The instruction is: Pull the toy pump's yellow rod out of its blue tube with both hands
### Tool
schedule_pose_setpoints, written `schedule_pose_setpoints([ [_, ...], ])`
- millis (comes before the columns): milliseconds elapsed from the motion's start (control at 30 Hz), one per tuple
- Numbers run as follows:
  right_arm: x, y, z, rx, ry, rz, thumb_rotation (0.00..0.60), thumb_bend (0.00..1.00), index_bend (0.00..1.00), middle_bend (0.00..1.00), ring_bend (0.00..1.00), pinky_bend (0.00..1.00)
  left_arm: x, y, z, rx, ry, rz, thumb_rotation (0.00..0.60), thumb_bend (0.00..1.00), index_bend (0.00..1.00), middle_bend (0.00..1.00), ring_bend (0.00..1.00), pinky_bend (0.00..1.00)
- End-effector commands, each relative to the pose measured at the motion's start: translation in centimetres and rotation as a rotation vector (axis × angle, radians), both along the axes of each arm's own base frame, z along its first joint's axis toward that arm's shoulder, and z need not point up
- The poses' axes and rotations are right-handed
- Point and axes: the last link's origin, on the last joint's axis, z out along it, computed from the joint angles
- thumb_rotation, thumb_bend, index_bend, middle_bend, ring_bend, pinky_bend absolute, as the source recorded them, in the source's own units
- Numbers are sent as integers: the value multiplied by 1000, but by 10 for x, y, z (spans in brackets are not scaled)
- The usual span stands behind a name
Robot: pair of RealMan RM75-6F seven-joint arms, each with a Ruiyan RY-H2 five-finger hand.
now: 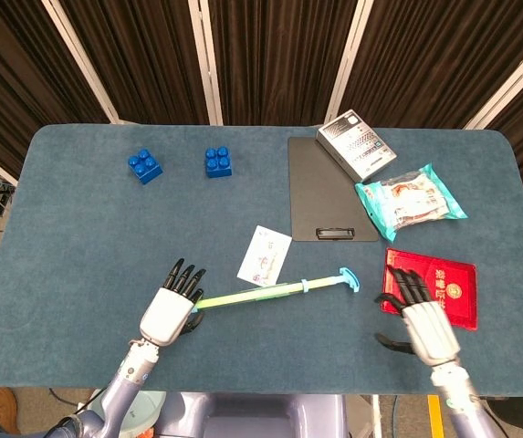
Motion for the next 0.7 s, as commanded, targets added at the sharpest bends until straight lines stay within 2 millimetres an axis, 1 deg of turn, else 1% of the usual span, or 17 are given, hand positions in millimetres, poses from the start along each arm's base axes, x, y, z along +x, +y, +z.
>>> schedule_pose_setpoints([
  [33, 18, -11, -18, 28, -9, 26, 600, 187, 390, 22, 0, 2, 1, -1, 0, -9, -5, 0, 600, 427, 598, 154, 103, 9],
  [100, 23, -18, -26, 41, 2, 37, 600, 186, 390, 21, 0, 3, 2, -2, 0, -21, -13, 2, 600, 425, 599, 155, 103, 9],
  [233, 29, -27, -41, 103, -60, -2, 600, 187, 384, 22, 0, 3, 5, -7, -2, -45, -32, 4, 600, 407, 605, 158, 103, 9],
  [367, 33, -35, -48, 133, -85, -23, 600, 183, 371, 20, 0, 3, 8, -10, -4, -65, -34, -1, 600, 394, 608, 158, 103, 9],
  [567, 40, -39, -58, 162, -92, -29, 600, 184, 372, 20, 0, 3, 15, -18, -8, -100, -46, -23, 600, 388, 608, 158, 103, 9],
  [700, 42, -42, -65, 174, -96, -34, 600, 191, 371, 21, 0, 2, 19, -22, -7, -106, -60, -34, 600, 383, 608, 159, 103, 9],
])
